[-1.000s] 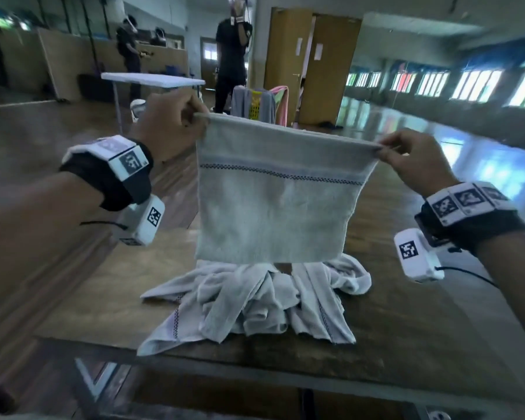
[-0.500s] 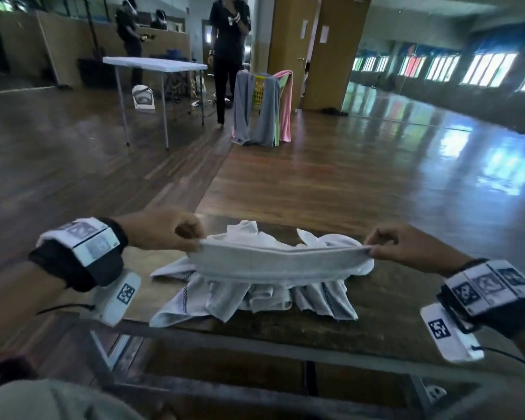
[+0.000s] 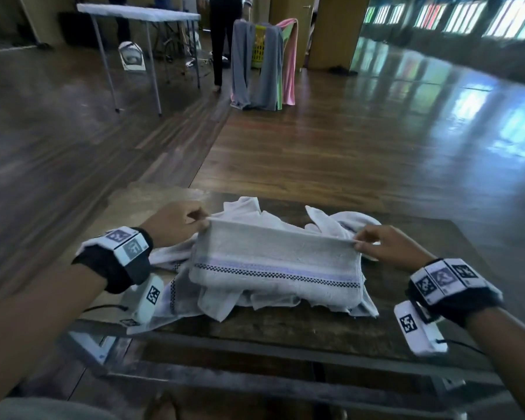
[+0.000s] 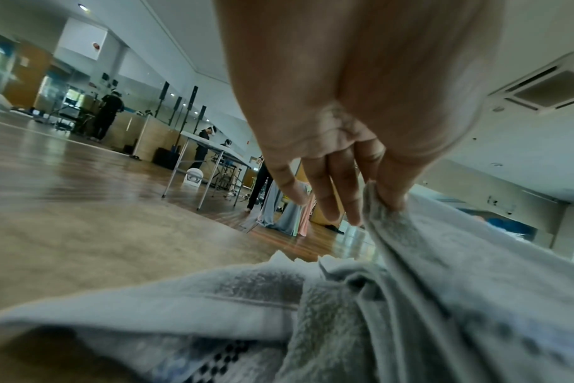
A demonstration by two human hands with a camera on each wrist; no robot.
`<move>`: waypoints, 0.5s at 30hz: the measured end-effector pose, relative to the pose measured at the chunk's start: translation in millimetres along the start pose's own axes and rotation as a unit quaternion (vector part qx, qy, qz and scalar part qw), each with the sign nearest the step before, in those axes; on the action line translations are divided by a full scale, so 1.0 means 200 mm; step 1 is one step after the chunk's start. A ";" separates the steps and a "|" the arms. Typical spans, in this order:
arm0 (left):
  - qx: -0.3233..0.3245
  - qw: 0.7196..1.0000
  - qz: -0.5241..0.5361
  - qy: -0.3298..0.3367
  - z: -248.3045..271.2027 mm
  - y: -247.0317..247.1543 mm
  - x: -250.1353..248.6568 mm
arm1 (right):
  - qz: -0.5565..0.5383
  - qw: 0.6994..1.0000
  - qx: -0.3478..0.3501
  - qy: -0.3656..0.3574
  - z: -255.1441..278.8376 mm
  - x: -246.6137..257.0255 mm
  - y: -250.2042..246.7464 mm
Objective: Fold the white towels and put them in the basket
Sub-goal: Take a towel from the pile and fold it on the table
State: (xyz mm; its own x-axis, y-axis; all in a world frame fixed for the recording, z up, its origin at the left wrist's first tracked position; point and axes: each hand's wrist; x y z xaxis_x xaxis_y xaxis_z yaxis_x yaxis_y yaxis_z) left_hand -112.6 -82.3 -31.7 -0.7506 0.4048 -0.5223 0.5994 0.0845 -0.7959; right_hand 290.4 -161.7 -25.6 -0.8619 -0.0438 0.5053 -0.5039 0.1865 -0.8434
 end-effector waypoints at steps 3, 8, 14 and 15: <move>0.029 0.999 -0.001 -0.026 -0.11 0.09 0.03 | 0.023 1.000 0.002 0.015 -0.10 -0.07 0.09; 0.106 0.992 0.011 -0.071 -0.23 0.18 0.06 | 0.007 0.999 0.009 0.040 -0.17 -0.15 0.21; 0.154 0.982 0.048 -0.101 -0.26 0.22 0.09 | 0.028 0.999 0.012 0.029 -0.17 -0.14 0.24; 0.145 0.984 0.048 -0.098 -0.26 0.21 0.09 | 0.022 0.999 -0.002 0.029 -0.17 -0.12 0.23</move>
State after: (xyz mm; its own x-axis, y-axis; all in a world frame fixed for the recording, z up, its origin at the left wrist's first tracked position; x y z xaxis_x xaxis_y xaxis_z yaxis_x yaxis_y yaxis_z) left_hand -86.1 -24.5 -58.7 -0.7508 0.2132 -0.6252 0.5869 -0.2192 -0.7795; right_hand 290.4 -119.6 -71.0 -0.8787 0.0214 0.4769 -0.4647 0.1907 -0.8647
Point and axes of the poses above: each hand's wrist, its own z-axis away from the middle knuckle, its own y-axis out of the palm, x = y × z, and after that the axes turned 15 degrees about -x, right-handed
